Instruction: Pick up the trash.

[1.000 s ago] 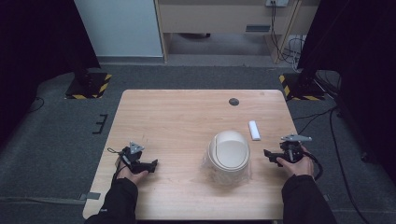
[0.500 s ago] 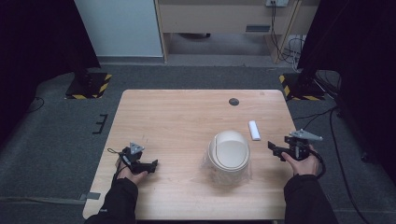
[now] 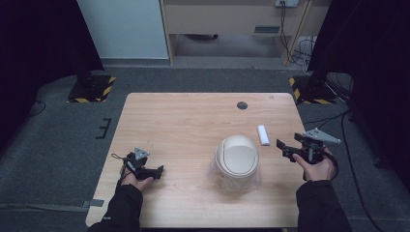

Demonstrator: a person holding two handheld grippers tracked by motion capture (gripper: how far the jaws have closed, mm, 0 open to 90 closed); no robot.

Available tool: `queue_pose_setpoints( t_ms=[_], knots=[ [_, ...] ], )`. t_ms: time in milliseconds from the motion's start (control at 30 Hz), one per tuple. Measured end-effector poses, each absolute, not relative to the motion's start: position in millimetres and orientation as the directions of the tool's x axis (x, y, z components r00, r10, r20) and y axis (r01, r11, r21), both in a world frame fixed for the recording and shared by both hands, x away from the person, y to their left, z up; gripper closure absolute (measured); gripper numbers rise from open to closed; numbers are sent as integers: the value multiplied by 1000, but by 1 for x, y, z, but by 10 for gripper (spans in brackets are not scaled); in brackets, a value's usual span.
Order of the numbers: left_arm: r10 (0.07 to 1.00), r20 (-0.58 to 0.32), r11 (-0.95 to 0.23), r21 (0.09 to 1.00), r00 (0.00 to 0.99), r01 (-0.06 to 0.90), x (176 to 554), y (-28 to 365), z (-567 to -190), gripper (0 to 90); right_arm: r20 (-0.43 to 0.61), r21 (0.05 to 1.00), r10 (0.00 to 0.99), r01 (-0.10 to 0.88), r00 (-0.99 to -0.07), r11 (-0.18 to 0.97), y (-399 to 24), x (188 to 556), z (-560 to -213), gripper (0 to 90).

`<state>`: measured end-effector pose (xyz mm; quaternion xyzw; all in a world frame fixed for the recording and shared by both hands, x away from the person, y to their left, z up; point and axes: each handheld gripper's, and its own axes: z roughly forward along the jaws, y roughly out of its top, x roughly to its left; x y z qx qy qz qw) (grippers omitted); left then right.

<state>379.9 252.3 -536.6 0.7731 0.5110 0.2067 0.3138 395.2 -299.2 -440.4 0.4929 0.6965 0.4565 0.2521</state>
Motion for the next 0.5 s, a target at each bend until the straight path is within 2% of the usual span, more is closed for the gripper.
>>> queue_pose_setpoints(
  t_ms=[500],
  knots=[
    [918,-2,-284,696,397,659,380,253,-537,0,99,942,850,324,-517,87,-265,368,-396,173]
  ],
)
